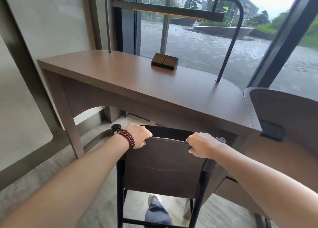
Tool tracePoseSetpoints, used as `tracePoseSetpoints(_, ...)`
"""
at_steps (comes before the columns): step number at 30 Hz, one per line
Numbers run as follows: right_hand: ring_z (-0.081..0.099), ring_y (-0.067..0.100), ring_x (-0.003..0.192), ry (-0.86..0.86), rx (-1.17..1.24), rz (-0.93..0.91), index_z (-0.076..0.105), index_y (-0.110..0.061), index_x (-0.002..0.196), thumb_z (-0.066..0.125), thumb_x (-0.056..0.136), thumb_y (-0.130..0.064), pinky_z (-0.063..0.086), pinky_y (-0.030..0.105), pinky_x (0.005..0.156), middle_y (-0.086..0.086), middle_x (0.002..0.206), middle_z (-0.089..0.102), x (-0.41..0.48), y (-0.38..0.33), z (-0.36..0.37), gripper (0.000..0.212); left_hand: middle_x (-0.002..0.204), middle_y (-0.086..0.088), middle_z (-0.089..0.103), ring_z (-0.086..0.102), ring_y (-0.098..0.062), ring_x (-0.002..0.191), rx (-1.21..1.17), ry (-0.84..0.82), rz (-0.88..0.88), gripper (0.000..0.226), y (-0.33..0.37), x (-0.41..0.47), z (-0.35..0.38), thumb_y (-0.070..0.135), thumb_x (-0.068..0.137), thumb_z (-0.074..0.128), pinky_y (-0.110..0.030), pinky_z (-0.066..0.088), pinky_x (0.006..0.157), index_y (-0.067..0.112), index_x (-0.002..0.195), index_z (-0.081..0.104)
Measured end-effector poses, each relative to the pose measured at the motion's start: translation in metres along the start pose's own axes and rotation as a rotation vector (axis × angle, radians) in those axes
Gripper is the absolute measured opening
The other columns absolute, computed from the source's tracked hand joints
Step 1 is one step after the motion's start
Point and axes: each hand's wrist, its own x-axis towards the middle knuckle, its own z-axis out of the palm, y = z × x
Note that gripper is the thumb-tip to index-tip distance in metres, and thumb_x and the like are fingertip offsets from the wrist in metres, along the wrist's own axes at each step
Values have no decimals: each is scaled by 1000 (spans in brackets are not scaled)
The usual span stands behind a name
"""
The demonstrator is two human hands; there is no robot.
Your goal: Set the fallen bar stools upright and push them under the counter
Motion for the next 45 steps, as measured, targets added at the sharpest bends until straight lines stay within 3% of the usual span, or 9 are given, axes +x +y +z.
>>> tracePoseSetpoints(5, 64, 33, 100, -2, 22, 110, 64, -11, 108, 49, 90, -14, 50, 35, 79, 9, 109, 68, -1, 16, 26, 24, 99, -5, 66, 63, -25, 92, 10, -34, 47, 14, 15, 31, 14, 18, 91, 47, -30, 38, 67, 15, 98, 58)
tracePoseSetpoints(9, 64, 34, 98, -40, 39, 159, 64, -11, 102, 47, 89, -10, 46, 33, 73, 10, 108, 68, -3, 20, 54, 21, 103, -8, 66, 62, -28, 95, 48, -103, 60, 17, 32, 49, 33, 12, 90, 45, -33, 42, 71, 14, 102, 57)
tracePoseSetpoints(14, 64, 35, 98, -41, 45, 163, 64, -11, 102, 48, 89, -11, 46, 34, 74, 11, 107, 68, -1, 22, 65, 20, 104, -6, 65, 62, -26, 95, 39, -138, 95, 18, 31, 59, 42, 14, 90, 46, -33, 43, 71, 14, 105, 58)
tracePoseSetpoints(21, 63, 36, 93, -182, 86, 115, 63, -7, 94, 50, 84, -8, 45, 32, 68, 13, 103, 67, -9, 13, 73, 17, 107, -4, 64, 61, -25, 97, -90, -259, 140, 24, 35, 50, 53, 20, 84, 51, -31, 43, 70, 16, 105, 62)
tracePoseSetpoints(31, 62, 36, 94, -238, 113, 62, 57, -8, 92, 49, 86, -9, 41, 31, 66, 14, 105, 65, -26, 10, 70, 10, 108, -7, 64, 61, -28, 94, -300, -314, -91, 31, 49, 16, 43, 7, 80, 44, -30, 43, 66, 16, 104, 62)
tracePoseSetpoints(35, 60, 31, 103, -205, 102, 40, 54, -11, 115, 53, 91, -28, 45, 33, 72, 9, 114, 64, -30, 6, 67, 29, 124, -5, 60, 58, -25, 110, -537, -158, -282, 46, 64, -13, 38, 5, 84, 45, -34, 49, 88, 24, 126, 51)
tracePoseSetpoints(38, 49, 30, 123, -47, 108, -18, 37, -15, 139, 52, 94, -34, 42, 41, 95, 7, 132, 56, -37, -6, 65, 51, 137, -1, 51, 51, -23, 122, -648, 8, -415, 56, 78, -44, 37, 3, 86, 43, -36, 42, 103, 26, 137, 41)
tracePoseSetpoints(42, 35, 25, 138, 159, 271, -156, 25, -18, 149, 52, 95, -32, 33, 40, 108, 4, 146, 45, -52, -29, 64, 62, 141, 0, 48, 47, -22, 127, -708, 115, -542, 60, 104, -88, 30, 4, 85, 42, -35, 39, 107, 27, 140, 36)
tracePoseSetpoints(45, 43, 25, 133, 207, 468, -227, 24, -22, 149, 52, 96, -31, 37, 37, 106, 4, 145, 47, -67, -48, 65, 61, 140, -3, 50, 48, -21, 127, -798, 170, -640, 61, 125, -118, 25, 5, 84, 46, -35, 38, 107, 25, 141, 36)
